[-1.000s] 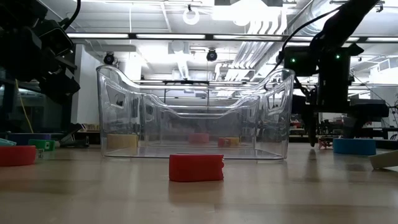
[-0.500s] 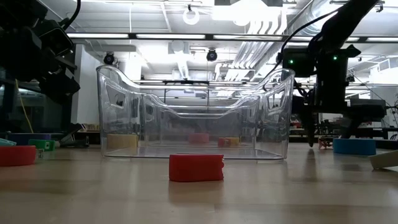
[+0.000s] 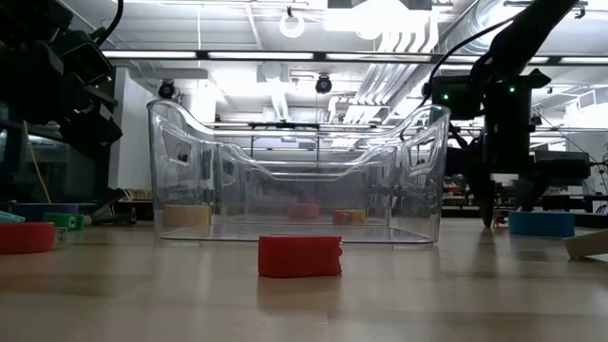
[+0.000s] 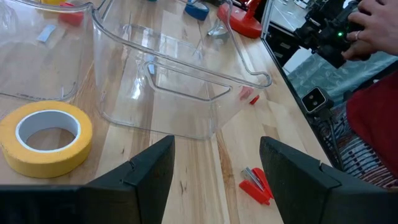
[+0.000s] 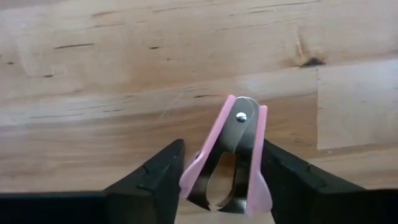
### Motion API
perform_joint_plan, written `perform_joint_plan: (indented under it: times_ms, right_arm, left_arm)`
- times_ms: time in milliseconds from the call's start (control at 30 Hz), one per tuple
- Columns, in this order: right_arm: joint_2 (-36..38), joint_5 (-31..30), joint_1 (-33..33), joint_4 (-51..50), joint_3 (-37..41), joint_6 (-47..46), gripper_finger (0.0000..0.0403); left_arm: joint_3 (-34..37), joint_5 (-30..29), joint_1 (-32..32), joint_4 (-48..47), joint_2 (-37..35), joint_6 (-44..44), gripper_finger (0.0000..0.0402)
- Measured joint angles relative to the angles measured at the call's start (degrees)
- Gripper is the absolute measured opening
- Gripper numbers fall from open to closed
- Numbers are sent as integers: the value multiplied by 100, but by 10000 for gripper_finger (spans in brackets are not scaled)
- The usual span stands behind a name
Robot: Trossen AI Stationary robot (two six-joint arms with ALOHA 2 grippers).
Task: Pick and place Stapler, Stapler remover, tape
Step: Put the pink staple remover into the bottom transparent bin
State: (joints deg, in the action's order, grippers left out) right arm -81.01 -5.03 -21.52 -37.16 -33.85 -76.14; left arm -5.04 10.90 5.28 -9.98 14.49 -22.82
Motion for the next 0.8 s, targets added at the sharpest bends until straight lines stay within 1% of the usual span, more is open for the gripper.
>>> perform_joint_plan:
  times_ms: [433, 800]
  right_arm:
    - [-4, 183, 0, 194, 0, 557, 83]
    - [-7, 246, 2, 144, -28, 841, 86]
  left_arm:
    - [-2, 0, 0, 0, 2, -1, 231]
    - [-2, 0, 2, 2, 1, 2, 231]
